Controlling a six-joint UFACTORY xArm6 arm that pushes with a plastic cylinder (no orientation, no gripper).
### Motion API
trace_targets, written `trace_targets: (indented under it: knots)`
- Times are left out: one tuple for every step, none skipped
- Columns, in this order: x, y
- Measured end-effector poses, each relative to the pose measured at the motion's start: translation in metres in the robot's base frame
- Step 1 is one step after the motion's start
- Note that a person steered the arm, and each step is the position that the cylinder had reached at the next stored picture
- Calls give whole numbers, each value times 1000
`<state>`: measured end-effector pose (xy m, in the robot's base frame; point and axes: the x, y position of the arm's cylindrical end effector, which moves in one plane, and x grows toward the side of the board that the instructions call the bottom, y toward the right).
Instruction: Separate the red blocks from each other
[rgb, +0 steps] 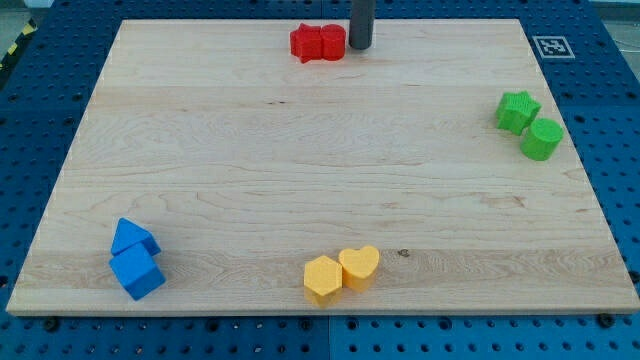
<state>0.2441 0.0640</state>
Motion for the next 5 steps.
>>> trace_targets:
  knots:
    - [-33, 2]
    - [-51, -23]
    - [-50, -47]
    - [-31, -53]
    - [8, -53]
